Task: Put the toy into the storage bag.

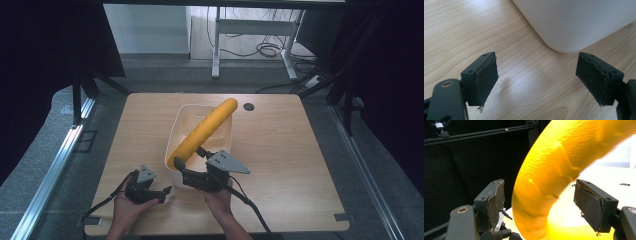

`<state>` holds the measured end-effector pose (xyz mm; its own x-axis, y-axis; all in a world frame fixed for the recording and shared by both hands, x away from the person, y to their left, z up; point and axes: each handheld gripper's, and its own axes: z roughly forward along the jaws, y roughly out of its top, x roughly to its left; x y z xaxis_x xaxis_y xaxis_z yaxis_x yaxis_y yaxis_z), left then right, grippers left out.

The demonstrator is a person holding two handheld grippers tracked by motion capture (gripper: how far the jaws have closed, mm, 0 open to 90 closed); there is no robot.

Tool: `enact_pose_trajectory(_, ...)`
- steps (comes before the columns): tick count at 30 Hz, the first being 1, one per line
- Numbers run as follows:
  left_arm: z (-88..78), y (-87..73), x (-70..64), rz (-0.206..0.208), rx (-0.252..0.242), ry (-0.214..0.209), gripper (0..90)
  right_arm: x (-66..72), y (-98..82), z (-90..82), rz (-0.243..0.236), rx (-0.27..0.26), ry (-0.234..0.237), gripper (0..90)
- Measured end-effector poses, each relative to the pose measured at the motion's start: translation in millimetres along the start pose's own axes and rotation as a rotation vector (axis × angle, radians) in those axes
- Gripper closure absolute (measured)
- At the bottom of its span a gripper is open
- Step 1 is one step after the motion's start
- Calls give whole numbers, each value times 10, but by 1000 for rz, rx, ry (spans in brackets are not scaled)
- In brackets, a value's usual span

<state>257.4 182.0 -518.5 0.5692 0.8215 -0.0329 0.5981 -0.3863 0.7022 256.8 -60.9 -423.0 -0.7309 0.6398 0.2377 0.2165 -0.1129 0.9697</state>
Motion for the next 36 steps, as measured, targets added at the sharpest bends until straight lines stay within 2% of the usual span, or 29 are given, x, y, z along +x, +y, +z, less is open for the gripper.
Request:
enact_pose_trajectory(10, -3, 0, -2, -1, 2, 2, 176, -178, -5, -246, 21, -24, 14, 247)
enact_pose_trajectory(11, -2, 0, 0, 0, 2, 3, 176, -212, 1, -311, 6, -33, 9, 250)
enact_pose_trajectory(13, -5, 0, 0, -1, 1, 3, 176, -220, 4, -340, 9, -33, 8, 253)
enact_pose_trajectory(14, -11, 0, 4, 2, 2, 4, 176, -272, 0, -425, -6, -44, -1, 260)
enact_pose_trajectory(16, -16, 0, 6, 2, 2, 5, 176, -291, -2, -456, -5, -49, -2, 264)
enact_pose_trajectory(18, -21, 1, 7, 0, -2, 8, 176, -394, -28, -608, -20, -71, -17, 291)
enact_pose_trajectory(19, -21, 1, 7, 0, -2, 8, 176, -394, -28, -608, -20, -71, -17, 291)
enact_pose_trajectory(20, -22, 0, 6, 0, -4, 9, 176, -487, -48, -722, -45, -77, -33, 312)
enact_pose_trajectory(22, -20, -1, 3, -4, -7, 10, 176, -506, -52, -748, -46, -76, -37, 320)
enact_pose_trajectory(24, -20, 0, 3, -5, -8, 11, 175, -680, -87, -888, -82, -55, -64, 340)
enact_pose_trajectory(26, -20, 0, 5, -1, -3, 11, 175, -726, -98, -917, -94, -50, -77, 344)
enact_pose_trajectory(27, -17, -1, 5, -1, -2, 11, 175, -874, -140, -999, -91, -29, -100, 354)
enact_pose_trajectory(28, -16, -1, 4, 0, -1, 11, 175, -874, -140, -999, -91, -29, -100, 354)
enact_pose_trajectory(33, -8, -2, 2, 0, 1, 12, 175, -1139, -259, -1121, -85, 20, -161, 376)
enact_pose_trajectory(36, -4, -3, 2, 0, 2, 14, 175, -1253, -327, -1164, -78, 45, -185, 382)
